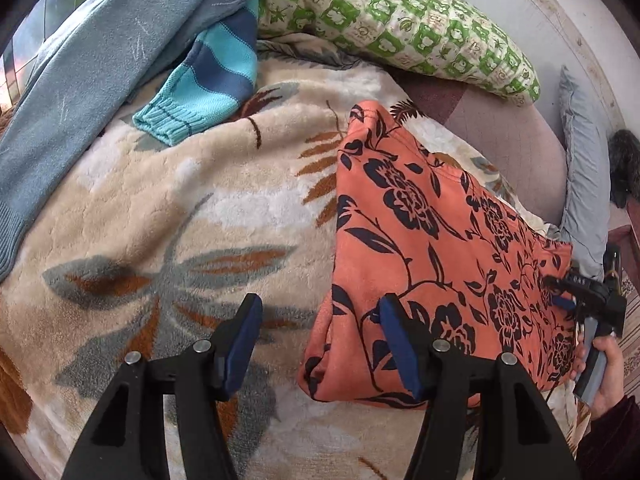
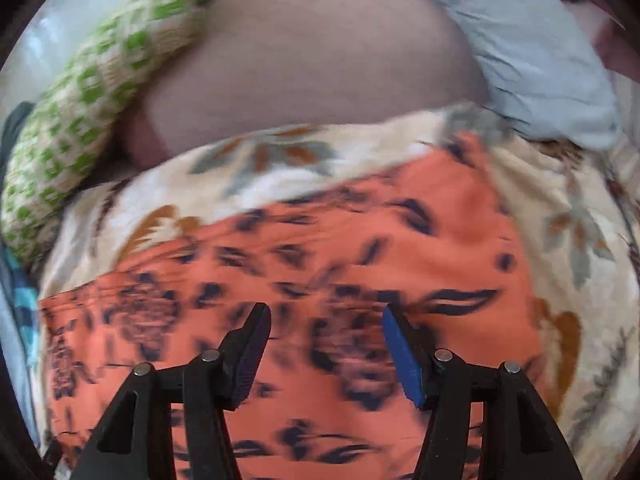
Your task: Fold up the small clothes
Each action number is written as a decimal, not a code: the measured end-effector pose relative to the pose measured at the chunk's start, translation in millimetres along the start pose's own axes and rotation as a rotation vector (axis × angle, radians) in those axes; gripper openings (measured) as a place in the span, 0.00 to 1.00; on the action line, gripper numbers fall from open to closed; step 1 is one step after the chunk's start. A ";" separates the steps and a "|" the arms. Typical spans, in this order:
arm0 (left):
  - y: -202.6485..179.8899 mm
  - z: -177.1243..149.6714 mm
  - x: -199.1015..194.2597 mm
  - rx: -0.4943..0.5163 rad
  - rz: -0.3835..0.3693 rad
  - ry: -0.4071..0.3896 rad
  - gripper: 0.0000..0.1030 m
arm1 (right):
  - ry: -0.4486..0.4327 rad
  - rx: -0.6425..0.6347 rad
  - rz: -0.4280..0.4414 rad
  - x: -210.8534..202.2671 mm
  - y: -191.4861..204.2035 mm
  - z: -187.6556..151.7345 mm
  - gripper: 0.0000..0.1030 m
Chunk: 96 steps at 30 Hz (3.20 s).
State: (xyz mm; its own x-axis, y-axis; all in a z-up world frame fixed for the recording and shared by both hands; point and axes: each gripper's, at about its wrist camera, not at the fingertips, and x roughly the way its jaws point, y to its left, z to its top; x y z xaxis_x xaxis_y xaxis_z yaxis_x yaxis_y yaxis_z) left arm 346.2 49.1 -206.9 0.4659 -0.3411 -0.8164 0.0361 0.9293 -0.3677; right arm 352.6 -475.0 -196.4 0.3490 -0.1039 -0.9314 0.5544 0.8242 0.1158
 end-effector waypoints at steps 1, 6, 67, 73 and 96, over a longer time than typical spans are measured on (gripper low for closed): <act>2.3 0.8 1.2 -0.008 0.001 0.004 0.68 | 0.013 0.063 0.080 3.5 -26.6 -3.0 0.60; 4.5 4.6 -2.1 -0.019 0.014 -0.007 0.68 | -0.044 0.206 0.194 -33.8 -83.0 -35.1 0.60; -68.8 -37.6 -2.5 0.113 0.059 0.037 0.76 | -0.078 -0.024 0.401 -39.1 -2.5 -134.1 0.68; -79.0 -22.5 -25.4 0.184 0.052 -0.089 0.77 | -0.210 -0.028 0.475 -61.6 -0.8 -122.0 0.68; -39.0 -16.9 -42.0 -0.030 0.039 -0.048 0.79 | -0.203 -0.041 0.517 -70.4 1.5 -122.3 0.72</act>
State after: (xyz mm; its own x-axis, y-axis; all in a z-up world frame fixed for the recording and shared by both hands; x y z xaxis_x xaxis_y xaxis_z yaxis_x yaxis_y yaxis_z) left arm 310.3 24.8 -165.8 0.5085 -0.2966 -0.8084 -0.0092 0.9369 -0.3495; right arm 236.5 -398.4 -172.9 0.7087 0.2177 -0.6711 0.2439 0.8170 0.5225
